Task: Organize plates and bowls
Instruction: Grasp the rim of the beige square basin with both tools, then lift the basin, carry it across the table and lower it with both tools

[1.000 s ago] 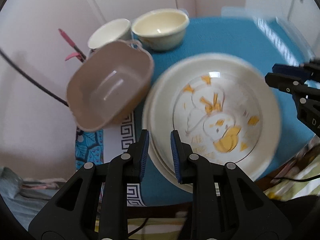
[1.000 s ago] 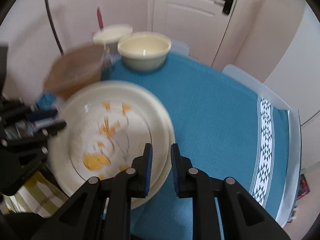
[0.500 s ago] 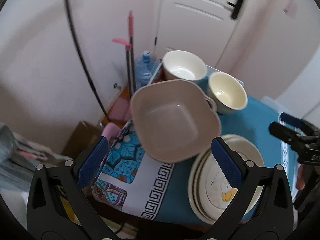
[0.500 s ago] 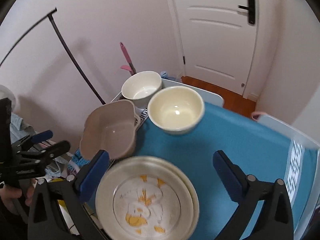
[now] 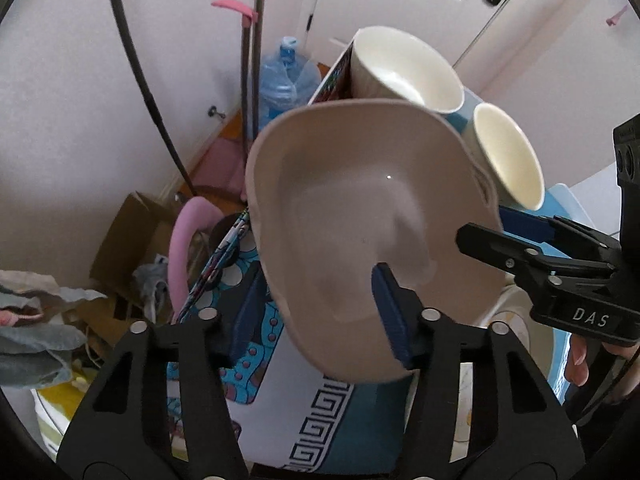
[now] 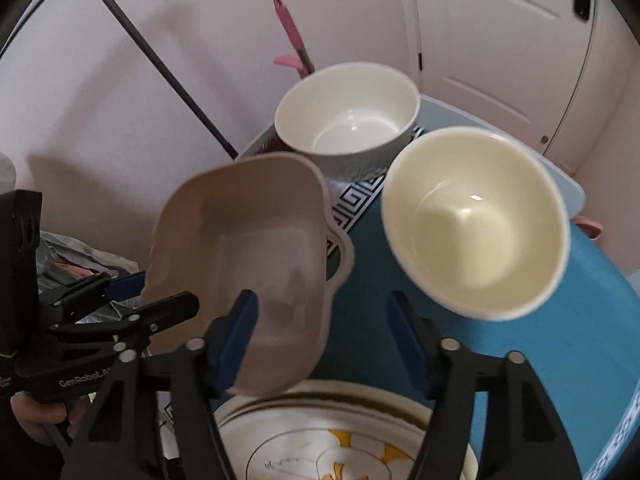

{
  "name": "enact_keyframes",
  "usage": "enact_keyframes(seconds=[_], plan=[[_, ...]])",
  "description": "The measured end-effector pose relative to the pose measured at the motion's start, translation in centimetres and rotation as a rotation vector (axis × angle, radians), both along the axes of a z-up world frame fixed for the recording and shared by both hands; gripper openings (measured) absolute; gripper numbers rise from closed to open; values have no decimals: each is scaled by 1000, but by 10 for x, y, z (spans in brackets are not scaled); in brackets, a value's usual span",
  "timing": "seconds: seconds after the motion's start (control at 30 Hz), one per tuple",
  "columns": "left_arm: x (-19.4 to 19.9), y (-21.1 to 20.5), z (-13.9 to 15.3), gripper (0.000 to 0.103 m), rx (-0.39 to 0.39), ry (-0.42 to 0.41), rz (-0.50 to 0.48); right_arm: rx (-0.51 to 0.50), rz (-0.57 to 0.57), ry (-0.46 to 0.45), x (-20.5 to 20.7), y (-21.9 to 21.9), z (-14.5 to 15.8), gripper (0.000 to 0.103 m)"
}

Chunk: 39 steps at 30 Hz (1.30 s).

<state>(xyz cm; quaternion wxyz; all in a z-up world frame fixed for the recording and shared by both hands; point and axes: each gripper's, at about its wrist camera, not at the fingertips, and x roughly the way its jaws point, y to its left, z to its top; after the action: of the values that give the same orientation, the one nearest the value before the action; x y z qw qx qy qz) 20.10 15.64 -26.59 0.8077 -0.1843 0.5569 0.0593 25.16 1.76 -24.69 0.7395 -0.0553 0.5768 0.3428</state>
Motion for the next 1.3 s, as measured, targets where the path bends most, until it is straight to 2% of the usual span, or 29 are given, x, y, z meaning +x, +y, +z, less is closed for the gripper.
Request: enact_keyframes(seconds=[0.03, 0.07, 0.13, 0.17, 0.2, 0.23, 0.3, 0.33, 0.57, 0.8, 0.93, 1.03, 1.17, 1.3], plan=[[2, 0, -4, 45, -3, 7, -6, -3, 2, 6, 1, 2, -2, 55], [6, 0, -6, 36, -4, 14, -11, -5, 3, 11, 1, 3, -5, 52], [10, 0, -10, 28, -5, 25, -17, -5, 9, 23, 1, 6, -9, 43], [10, 1, -12, 20, -8, 29, -20, -5, 14, 26, 0, 8, -11, 33], [10, 1, -13, 17, -11, 33, -23, -8, 21, 29, -1, 10, -13, 29], [11, 1, -14, 16, -6, 35, -25, -10, 25, 30, -3, 11, -14, 28], [10, 3, -13, 16, 11, 34, -25, -26, 26, 16, -5, 14, -15, 19], [10, 5, -12, 16, 12, 33, -26, -29, 25, 10, -7, 14, -14, 17], [4, 1, 4, 16, 56, -1, -59, -11, 1, -21, -8, 14, -7, 15], [-9, -23, 46, 16, 110, -67, -125, 30, -75, -93, -29, -12, 29, 15], [-15, -54, 76, 16, 129, -121, -187, 53, -149, -121, -50, -49, 54, 15], [-22, -92, 99, 16, 140, -171, -250, 61, -215, -144, -68, -89, 73, 15], [-32, -147, 116, 16, 132, -200, -327, 49, -282, -167, -89, -144, 88, 15], [-44, -209, 120, 16, 102, -207, -408, 24, -366, -187, -117, -207, 98, 15]])
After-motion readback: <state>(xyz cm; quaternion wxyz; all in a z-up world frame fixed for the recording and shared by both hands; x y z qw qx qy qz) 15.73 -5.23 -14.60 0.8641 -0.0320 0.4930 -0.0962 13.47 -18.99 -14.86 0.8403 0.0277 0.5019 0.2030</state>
